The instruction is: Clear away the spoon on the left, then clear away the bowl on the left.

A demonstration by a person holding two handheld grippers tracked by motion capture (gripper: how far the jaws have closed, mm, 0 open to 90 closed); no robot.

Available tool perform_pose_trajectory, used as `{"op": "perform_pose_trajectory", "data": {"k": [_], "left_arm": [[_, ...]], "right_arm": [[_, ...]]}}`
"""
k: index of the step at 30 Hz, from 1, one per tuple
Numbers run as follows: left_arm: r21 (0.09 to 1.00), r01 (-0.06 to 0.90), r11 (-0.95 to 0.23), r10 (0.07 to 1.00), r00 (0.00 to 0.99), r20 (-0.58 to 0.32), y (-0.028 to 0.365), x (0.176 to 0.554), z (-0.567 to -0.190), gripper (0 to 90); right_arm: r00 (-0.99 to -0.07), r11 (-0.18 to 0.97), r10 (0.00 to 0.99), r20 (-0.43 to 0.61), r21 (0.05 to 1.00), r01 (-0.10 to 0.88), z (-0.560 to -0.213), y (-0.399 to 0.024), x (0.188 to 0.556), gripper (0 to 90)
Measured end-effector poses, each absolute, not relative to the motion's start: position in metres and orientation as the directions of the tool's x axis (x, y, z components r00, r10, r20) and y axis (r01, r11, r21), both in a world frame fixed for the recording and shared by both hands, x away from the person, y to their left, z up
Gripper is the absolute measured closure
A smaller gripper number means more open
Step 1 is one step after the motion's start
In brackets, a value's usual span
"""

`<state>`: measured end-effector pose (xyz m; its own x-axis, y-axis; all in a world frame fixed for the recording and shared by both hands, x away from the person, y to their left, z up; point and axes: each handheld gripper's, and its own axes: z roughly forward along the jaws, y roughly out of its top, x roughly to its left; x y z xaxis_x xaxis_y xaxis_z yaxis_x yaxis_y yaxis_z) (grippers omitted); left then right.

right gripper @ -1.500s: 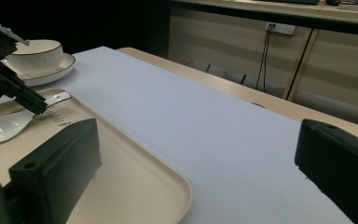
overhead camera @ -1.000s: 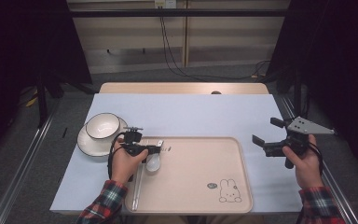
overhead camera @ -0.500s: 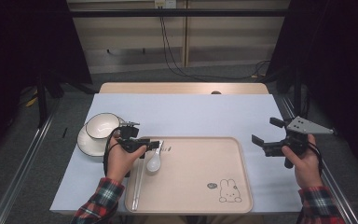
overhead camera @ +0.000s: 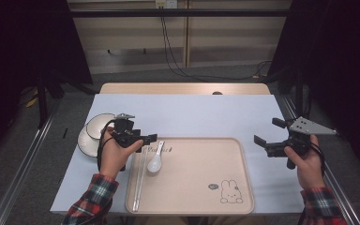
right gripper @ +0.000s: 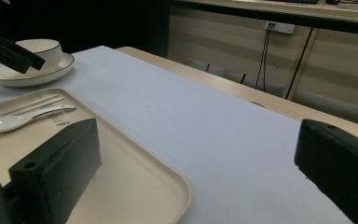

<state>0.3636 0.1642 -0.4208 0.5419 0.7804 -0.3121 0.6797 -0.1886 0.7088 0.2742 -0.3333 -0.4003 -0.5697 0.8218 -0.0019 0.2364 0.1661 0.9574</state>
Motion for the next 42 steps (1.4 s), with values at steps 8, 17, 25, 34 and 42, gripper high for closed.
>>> {"op": "perform_pose_trajectory", "data": {"k": [8,17,25,34,42], "left_arm": [[0.712,0.676,-0.192,0.795,0.532,-0.291,0.175,0.366,-0.416,14.0],[0.708,0.68,-0.188,0.808,0.517,-0.282,0.186,0.369,-0.408,12.8],[0.703,0.682,-0.204,0.812,0.519,-0.268,0.194,0.371,-0.406,12.3],[0.706,0.682,-0.192,0.825,0.501,-0.26,0.204,0.371,-0.401,12.1],[0.704,0.688,-0.175,0.832,0.486,-0.268,0.214,0.366,-0.395,12.4]], "right_arm": [[-0.571,0.17,0.821,-0.003,0.956,0.239,-0.4,-0.332,0.274,0.0],[-0.564,0.178,0.826,-0.012,0.954,0.24,-0.401,-0.333,0.273,0.0],[-0.567,0.184,0.823,-0.013,0.952,0.246,-0.401,-0.333,0.271,0.0],[-0.562,0.183,0.827,-0.013,0.951,0.247,-0.401,-0.332,0.271,0.0],[-0.569,0.187,0.822,-0.018,0.953,0.239,-0.399,-0.329,0.268,0.0]]}}
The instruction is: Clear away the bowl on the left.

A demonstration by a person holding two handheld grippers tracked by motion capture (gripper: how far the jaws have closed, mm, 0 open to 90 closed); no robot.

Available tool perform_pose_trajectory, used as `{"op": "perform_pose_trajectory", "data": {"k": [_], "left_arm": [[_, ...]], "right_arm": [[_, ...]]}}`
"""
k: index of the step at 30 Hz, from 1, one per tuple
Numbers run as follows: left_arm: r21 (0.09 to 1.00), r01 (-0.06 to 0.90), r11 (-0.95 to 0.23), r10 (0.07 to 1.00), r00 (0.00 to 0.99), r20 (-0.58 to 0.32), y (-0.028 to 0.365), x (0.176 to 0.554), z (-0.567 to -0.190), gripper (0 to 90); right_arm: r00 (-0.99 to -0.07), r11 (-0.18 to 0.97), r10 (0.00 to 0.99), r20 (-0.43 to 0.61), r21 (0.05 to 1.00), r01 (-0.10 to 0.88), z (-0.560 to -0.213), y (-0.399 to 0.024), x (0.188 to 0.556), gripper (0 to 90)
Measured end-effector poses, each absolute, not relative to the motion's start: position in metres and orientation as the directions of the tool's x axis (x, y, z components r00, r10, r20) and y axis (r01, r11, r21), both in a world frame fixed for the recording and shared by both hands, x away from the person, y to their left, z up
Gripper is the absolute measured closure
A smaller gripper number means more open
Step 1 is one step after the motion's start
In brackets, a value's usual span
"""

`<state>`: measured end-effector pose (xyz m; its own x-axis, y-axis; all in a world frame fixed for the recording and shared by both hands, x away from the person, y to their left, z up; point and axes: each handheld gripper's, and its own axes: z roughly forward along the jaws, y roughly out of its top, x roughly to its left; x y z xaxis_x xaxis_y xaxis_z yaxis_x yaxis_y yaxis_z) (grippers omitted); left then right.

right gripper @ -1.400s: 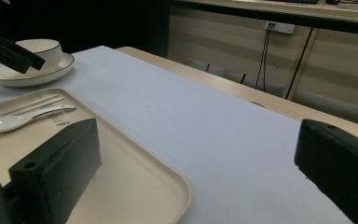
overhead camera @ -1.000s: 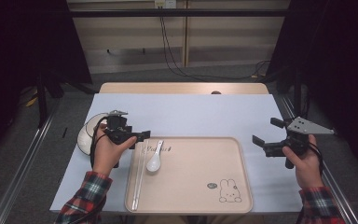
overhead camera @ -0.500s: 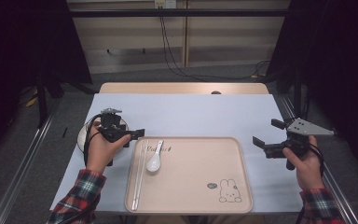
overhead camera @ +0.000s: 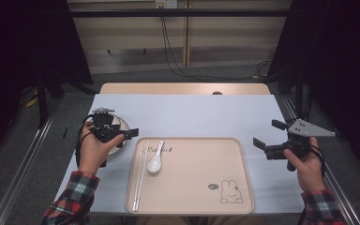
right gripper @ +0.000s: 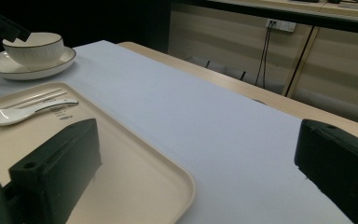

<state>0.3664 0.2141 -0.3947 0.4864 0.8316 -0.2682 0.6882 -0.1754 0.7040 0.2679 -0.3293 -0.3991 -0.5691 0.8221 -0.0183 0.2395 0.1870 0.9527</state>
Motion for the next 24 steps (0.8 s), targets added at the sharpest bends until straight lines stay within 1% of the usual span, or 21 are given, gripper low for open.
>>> {"op": "perform_pose_trajectory", "data": {"k": [3,5,6,19,22,24], "left_arm": [[0.706,0.687,-0.173,0.842,0.475,-0.256,0.221,0.367,-0.39,12.4],[0.705,0.693,-0.152,0.844,0.462,-0.272,0.225,0.368,-0.39,12.4],[0.7,0.694,-0.166,0.845,0.466,-0.262,0.228,0.368,-0.389,12.4],[0.691,0.713,-0.116,0.88,0.396,-0.261,0.25,0.367,-0.393,12.5],[0.689,0.714,-0.128,0.887,0.393,-0.243,0.256,0.367,-0.393,12.4],[0.687,0.717,-0.119,0.889,0.385,-0.248,0.259,0.367,-0.393,12.4]], "right_arm": [[-0.569,0.187,0.822,-0.019,0.953,0.239,-0.399,-0.33,0.268,0.0],[-0.566,0.186,0.824,-0.018,0.953,0.241,-0.4,-0.329,0.269,0.0],[-0.572,0.192,0.82,-0.019,0.951,0.243,-0.4,-0.329,0.27,0.0],[-0.574,0.19,0.819,-0.018,0.952,0.241,-0.399,-0.328,0.269,0.0],[-0.572,0.197,0.82,-0.027,0.952,0.236,-0.4,-0.327,0.269,0.0],[-0.574,0.196,0.819,-0.024,0.951,0.24,-0.4,-0.327,0.27,0.0]]}}
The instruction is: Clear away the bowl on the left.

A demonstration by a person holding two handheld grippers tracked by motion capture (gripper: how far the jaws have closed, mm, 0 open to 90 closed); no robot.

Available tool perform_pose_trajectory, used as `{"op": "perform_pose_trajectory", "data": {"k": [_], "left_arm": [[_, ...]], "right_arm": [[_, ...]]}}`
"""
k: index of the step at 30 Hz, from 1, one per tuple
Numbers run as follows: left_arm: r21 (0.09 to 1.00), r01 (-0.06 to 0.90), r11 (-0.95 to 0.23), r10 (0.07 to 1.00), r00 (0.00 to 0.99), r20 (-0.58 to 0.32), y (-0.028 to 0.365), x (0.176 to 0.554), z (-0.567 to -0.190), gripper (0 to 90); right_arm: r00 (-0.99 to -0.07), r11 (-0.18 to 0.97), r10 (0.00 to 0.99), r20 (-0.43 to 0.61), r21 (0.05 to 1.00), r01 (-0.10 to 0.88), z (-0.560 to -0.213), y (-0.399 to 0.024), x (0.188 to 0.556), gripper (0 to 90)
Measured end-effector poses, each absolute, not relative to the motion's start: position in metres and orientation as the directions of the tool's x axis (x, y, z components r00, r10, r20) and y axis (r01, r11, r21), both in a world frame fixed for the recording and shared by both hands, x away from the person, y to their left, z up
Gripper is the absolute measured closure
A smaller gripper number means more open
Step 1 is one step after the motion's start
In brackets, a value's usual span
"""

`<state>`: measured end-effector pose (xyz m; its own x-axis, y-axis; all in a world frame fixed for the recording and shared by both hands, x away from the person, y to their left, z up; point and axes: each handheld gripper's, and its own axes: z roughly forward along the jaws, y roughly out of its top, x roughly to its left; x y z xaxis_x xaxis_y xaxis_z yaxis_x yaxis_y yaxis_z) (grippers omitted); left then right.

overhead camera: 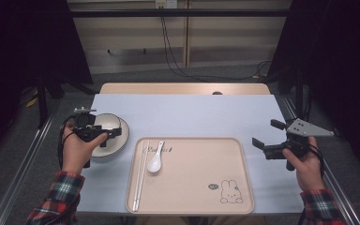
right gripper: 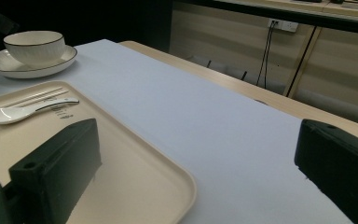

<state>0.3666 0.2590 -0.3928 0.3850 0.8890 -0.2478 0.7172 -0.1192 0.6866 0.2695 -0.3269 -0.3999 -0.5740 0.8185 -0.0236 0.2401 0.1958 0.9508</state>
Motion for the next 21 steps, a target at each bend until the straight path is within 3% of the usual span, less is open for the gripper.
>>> {"op": "perform_pose_trajectory", "data": {"k": [21], "left_arm": [[0.68,0.728,-0.086,0.924,0.313,-0.218,0.287,0.367,-0.397,12.7]], "right_arm": [[-0.581,0.196,0.814,-0.021,0.951,0.24,-0.401,-0.326,0.271,0.0]]}}
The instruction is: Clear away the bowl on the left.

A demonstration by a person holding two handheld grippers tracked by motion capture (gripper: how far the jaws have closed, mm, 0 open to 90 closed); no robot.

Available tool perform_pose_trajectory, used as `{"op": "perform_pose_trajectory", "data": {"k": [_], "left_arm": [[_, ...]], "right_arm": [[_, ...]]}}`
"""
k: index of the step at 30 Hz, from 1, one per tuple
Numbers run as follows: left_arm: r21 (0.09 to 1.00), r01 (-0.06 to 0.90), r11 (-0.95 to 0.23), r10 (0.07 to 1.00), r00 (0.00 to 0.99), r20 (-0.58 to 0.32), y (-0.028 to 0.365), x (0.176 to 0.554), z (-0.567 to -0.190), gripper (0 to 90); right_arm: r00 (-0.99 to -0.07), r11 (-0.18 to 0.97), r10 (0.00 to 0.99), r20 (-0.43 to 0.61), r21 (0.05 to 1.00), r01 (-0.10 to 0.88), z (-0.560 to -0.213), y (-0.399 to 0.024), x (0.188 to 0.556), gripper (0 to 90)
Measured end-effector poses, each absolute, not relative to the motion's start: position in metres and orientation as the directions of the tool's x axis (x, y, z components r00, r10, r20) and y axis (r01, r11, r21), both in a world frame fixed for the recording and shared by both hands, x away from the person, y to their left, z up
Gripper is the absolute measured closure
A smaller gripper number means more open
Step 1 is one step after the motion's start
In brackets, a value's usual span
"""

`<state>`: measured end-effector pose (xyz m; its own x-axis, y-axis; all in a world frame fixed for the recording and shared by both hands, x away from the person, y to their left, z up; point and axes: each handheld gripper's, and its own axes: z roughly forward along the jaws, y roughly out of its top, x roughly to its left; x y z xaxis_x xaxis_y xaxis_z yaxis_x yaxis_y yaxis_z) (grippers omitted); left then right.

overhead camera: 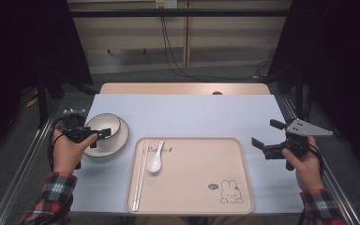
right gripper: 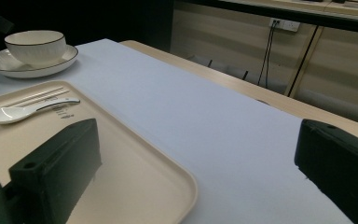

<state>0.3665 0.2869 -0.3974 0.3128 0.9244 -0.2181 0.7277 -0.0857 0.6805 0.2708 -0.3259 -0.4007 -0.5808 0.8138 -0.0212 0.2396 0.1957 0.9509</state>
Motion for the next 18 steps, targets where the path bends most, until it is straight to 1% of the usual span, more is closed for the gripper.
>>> {"op": "perform_pose_trajectory", "data": {"k": [1,2,3,6,10,12,18], "left_arm": [[0.679,0.729,-0.083,0.927,0.307,-0.217,0.288,0.366,-0.398,12.7],[0.681,0.731,-0.054,0.928,0.288,-0.235,0.288,0.366,-0.399,12.9],[0.679,0.731,-0.072,0.929,0.297,-0.221,0.29,0.366,-0.4,12.9],[0.676,0.734,-0.065,0.935,0.282,-0.216,0.293,0.366,-0.402,13.1],[0.677,0.735,-0.042,0.939,0.26,-0.224,0.295,0.367,-0.405,13.1],[0.679,0.733,-0.05,0.942,0.26,-0.211,0.297,0.367,-0.405,13.1],[0.676,0.736,-0.036,0.945,0.246,-0.217,0.299,0.369,-0.409,13.3]], "right_arm": [[-0.581,0.196,0.814,-0.021,0.951,0.239,-0.401,-0.326,0.271,0.0],[-0.581,0.196,0.814,-0.022,0.951,0.239,-0.401,-0.326,0.271,0.0],[-0.582,0.196,0.813,-0.021,0.951,0.24,-0.401,-0.326,0.271,0.0],[-0.583,0.199,0.813,-0.022,0.95,0.242,-0.401,-0.325,0.271,0.0],[-0.579,0.198,0.815,-0.022,0.95,0.241,-0.401,-0.325,0.271,0.0],[-0.583,0.197,0.812,-0.021,0.951,0.24,-0.401,-0.325,0.271,0.0],[-0.581,0.198,0.814,-0.02,0.949,0.245,-0.401,-0.325,0.271,0.0]]}}
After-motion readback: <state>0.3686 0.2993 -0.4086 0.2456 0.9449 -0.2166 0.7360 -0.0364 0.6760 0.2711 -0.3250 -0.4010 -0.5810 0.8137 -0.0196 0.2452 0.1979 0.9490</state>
